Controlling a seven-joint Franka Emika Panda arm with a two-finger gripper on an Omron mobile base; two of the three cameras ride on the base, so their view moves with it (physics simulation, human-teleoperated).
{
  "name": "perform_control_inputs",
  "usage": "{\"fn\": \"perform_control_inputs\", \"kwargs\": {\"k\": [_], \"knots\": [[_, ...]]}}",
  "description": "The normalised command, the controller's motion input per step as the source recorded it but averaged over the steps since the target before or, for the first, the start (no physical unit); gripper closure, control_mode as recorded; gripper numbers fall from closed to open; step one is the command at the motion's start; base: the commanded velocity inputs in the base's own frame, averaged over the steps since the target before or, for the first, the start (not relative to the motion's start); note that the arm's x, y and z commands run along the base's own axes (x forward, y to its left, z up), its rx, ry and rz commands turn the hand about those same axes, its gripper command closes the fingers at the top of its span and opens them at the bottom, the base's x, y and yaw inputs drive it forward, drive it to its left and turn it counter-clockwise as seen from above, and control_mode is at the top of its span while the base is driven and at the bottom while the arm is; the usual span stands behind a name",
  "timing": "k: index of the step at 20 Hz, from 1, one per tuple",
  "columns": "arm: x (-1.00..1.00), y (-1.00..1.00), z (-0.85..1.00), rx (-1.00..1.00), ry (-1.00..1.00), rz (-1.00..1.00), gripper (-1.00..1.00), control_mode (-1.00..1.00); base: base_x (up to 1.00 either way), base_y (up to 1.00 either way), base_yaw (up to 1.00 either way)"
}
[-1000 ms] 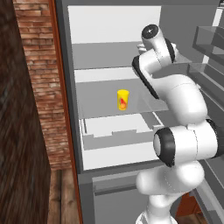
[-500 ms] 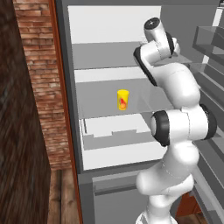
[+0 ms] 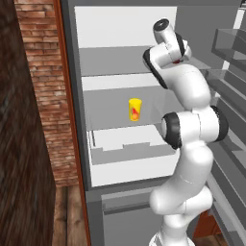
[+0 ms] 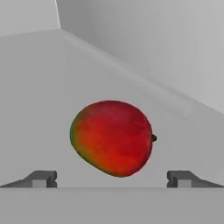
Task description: Place the ketchup and mustard from the counter to the top shelf of the fridge. If the existing items in the fridge are on the top shelf, move them to other shelves.
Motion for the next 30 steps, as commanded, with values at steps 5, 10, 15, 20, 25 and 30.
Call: {"fn": "perform_control_inputs", "kwargs": {"k": [5,10,15,20,25,30], "knots": [[0.47,-0.05,-0.23,0.00,0.00,0.00,-1.00,-1.00,0.00,0.00,0.00],[0.33,-0.19,-0.14,-0.01,-0.02,0.00,-1.00,-1.00,0.00,0.00,0.00],[0.13,-0.20,-0.07,-0.01,-0.04,0.00,1.00,-1.00,0.00,0.00,0.00],[0.01,-0.02,-0.06,-0.01,-0.04,0.00,1.00,-1.00,0.00,0.00,0.00],[-0.01,0.00,0.00,0.00,-0.01,0.00,1.00,-1.00,0.00,0.00,0.00],[-0.28,0.20,0.00,-0.01,-0.12,0.01,1.00,-1.00,0.00,0.00,0.00]]}}
